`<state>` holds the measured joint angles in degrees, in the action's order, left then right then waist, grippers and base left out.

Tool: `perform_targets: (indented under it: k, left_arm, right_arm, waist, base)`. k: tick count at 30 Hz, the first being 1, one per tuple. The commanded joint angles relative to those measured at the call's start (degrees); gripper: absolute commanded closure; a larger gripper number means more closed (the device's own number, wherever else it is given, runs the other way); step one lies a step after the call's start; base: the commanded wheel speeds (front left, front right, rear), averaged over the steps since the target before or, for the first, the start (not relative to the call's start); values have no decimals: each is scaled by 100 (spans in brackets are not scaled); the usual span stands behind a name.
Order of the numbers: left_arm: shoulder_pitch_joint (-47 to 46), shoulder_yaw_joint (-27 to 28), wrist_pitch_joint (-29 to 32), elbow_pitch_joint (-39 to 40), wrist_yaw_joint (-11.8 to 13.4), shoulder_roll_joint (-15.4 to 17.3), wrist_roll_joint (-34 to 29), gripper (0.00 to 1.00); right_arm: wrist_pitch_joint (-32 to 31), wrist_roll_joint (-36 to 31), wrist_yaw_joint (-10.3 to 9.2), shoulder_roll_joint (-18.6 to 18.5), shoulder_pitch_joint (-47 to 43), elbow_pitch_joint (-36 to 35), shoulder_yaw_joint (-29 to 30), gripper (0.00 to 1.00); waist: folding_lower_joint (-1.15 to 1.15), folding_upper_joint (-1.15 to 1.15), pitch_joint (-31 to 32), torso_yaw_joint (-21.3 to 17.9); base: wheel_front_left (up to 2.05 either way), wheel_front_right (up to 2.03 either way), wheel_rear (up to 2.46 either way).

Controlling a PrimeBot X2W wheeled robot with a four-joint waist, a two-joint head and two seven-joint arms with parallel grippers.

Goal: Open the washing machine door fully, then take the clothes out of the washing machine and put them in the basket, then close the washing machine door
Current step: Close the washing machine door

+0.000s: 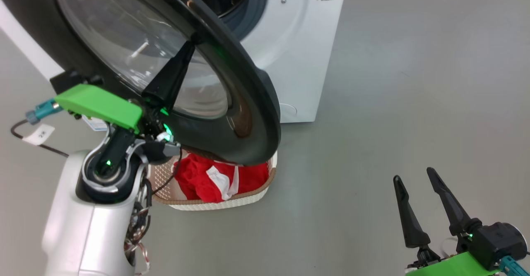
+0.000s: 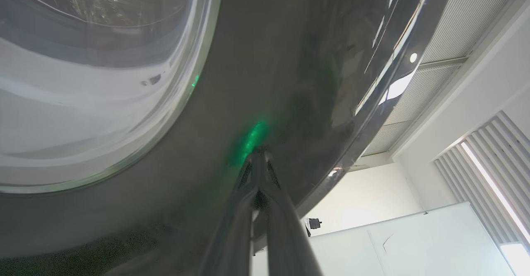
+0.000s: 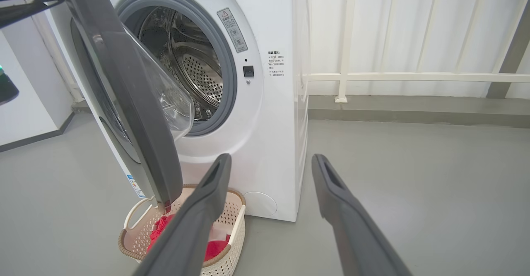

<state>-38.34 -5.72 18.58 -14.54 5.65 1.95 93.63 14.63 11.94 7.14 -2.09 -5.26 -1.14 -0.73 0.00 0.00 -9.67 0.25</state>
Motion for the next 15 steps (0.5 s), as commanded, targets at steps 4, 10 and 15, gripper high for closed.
perform_targets:
  k: [4,10,15]
  left_arm:
    - [-362,66,-29,-54,-163,93,-79,100]
    - [-639,9,-198,-376,-325,93,-51,100]
    - [-907,-65,-401,-657,-447,93,-20,100]
  right_arm:
    - [37,-13,35,-78,259,-160,-107,0]
    - [37,-6,35,-78,322,-171,-108,0]
    - [37,6,35,-78,379,-171,-107,0]
  waist:
    - [0,0,-140,-145]
    - [0,0,-282,-254]
    - [0,0,-396,-335]
  base:
    - [0,0,0]
    - [0,0,0]
    - [0,0,0]
